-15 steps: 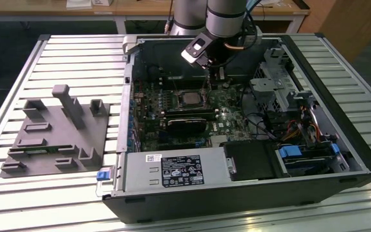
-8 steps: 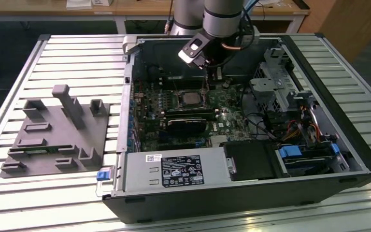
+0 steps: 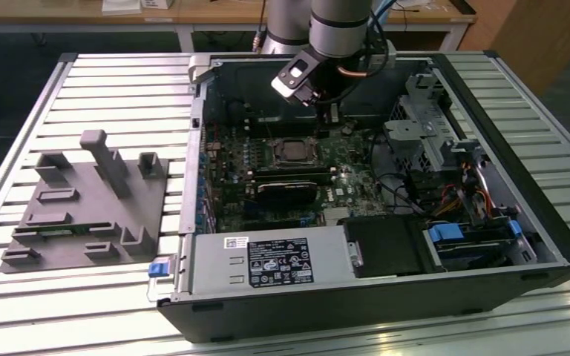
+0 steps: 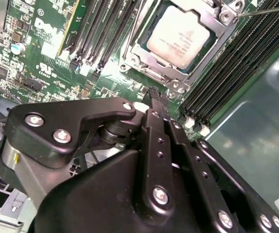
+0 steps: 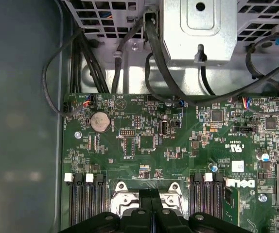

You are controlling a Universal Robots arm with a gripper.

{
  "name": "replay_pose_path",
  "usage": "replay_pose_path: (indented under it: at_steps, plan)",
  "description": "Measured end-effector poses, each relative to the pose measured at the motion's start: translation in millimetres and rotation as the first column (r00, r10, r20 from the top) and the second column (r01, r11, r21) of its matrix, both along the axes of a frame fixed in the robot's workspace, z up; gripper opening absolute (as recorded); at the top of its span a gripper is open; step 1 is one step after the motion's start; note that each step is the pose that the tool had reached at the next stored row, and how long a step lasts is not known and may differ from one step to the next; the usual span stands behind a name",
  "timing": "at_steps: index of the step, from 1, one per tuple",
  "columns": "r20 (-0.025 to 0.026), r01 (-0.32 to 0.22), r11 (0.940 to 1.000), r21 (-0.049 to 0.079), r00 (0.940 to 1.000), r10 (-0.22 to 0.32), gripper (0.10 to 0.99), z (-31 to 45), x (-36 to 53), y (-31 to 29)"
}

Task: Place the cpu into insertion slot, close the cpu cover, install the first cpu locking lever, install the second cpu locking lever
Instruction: 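Close the cpu cover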

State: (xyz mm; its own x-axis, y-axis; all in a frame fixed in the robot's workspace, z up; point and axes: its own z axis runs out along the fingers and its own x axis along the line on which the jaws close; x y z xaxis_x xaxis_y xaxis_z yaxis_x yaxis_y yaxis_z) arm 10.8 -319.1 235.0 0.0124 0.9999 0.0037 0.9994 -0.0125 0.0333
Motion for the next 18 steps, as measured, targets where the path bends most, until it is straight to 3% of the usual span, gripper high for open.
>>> replay_pose_path:
  at_steps: [1, 2, 3, 8, 11, 13, 18]
  plan:
    - [-0.0140, 0.000, 1.0000, 0.000, 0.9999, 0.000, 0.106, -0.3, 0.1, 0.0]
    - [-0.0316, 0.000, 1.0000, 0.000, 0.9995, 0.000, 0.106, -0.4, 0.2, 0.0]
    - [-0.0406, 0.000, 1.0000, -0.001, 0.9992, 0.000, 0.106, -0.4, 0.2, -0.1]
    - [-0.0397, 0.000, 1.0000, -0.001, 0.9992, 0.000, 0.106, -0.5, -0.3, -0.1]
    - [-0.0211, -0.002, 1.0000, 0.001, 0.9998, 0.002, 0.106, -1.6, -2.9, -0.5]
    - [-0.0126, -0.003, 1.0000, 0.001, 0.9999, 0.003, 0.106, -2.3, -5.7, -0.8]
    - [-0.0047, -0.004, 1.0000, 0.002, 1.0000, 0.004, 0.106, -3.4, -18.9, -0.9]
